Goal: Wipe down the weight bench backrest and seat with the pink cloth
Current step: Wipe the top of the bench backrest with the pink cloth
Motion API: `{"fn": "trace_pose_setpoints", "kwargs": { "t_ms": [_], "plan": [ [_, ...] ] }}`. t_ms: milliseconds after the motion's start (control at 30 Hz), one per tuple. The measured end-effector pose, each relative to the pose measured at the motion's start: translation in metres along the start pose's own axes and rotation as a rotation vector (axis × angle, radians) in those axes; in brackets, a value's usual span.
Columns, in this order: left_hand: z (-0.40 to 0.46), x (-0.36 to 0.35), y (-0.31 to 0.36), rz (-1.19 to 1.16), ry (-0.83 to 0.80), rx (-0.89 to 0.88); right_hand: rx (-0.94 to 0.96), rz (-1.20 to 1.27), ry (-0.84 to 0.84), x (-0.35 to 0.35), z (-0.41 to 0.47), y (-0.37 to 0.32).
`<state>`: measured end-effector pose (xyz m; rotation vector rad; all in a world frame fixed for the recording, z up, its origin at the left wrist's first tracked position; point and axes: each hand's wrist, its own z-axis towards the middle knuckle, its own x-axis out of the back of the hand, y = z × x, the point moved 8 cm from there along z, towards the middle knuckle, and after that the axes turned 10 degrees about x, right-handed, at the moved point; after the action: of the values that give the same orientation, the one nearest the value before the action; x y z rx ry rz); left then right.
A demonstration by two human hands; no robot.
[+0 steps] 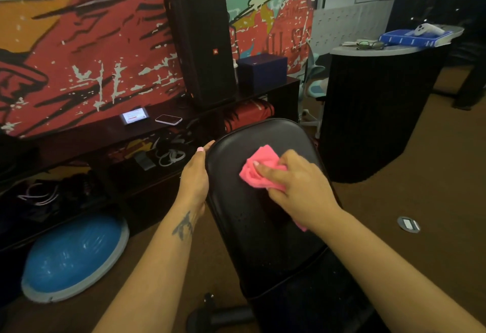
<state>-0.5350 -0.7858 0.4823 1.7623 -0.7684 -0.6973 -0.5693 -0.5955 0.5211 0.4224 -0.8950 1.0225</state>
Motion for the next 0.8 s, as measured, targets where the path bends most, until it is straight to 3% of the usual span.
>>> {"fn": "trace_pose_setpoints", "kwargs": {
  "t_ms": [67, 267, 367, 467, 667, 800],
  "plan": [
    [-0.002, -0.001, 0.001, 0.004, -0.003, -0.007, -0.002, 0.012, -0.051, -0.005, -0.020, 0.009],
    [-0.005, -0.003, 0.001, 0.017, 0.001, -0.001, -0.196, -0.087, -0.001, 0.013, -0.012, 0.058],
    [-0.004, -0.003, -0.001, 0.028, 0.014, 0.019, -0.142, -0.056, 0.021, 0.011, 0.006, 0.036],
    [-0.001, -0.001, -0.002, 0.028, 0.026, 0.026, -0.051, -0.009, -0.067, 0.001, -0.012, 0.024],
    [-0.003, -0.002, -0.001, 0.028, 0.034, 0.017, -0.228, -0.050, 0.016, 0.016, -0.026, 0.071],
    [-0.004, -0.001, 0.000, 0.035, 0.055, -0.003, -0.192, -0.022, 0.041, 0.012, -0.002, 0.047]
  ]
}}
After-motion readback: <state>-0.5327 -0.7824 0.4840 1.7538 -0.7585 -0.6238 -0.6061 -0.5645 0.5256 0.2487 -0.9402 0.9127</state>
